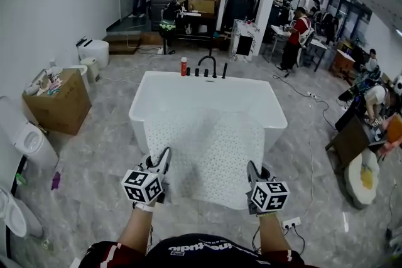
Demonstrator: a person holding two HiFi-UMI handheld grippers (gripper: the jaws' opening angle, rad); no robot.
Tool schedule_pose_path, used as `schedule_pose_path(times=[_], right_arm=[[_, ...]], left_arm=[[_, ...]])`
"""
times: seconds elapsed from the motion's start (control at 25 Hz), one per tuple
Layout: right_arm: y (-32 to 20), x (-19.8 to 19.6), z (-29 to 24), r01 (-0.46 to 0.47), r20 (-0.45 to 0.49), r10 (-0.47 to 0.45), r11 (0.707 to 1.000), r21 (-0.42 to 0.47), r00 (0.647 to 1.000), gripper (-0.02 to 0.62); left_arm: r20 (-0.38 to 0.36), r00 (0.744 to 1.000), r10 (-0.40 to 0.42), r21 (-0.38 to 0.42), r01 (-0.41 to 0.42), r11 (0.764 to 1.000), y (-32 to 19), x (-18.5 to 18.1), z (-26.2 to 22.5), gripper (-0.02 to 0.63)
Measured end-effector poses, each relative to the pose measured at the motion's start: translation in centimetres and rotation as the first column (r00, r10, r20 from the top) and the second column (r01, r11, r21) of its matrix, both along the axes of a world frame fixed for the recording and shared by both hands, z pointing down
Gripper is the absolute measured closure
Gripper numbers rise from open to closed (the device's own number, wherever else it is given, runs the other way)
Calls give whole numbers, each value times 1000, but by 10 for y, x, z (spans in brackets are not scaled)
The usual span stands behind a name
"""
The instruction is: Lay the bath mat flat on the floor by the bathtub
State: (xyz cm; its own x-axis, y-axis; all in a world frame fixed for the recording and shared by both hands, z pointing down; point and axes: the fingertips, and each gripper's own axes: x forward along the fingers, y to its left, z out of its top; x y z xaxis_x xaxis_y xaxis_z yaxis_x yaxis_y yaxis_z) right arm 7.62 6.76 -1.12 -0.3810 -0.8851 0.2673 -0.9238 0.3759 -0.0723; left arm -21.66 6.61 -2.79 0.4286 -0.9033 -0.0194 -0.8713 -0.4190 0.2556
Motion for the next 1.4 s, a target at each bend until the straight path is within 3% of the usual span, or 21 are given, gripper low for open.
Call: schedule_pose_path(times=[0.84,1.4], right_arm=[[-18,-5,3,-19,-37,18,999,-31,999,548],[-50,16,7,17,4,-16,999,-50,1000,548]], left_arm=[[-46,999,13,-43,-15,999,-28,-6,21,574],[5,1000,-13,-69,13,998,-53,16,17,574]])
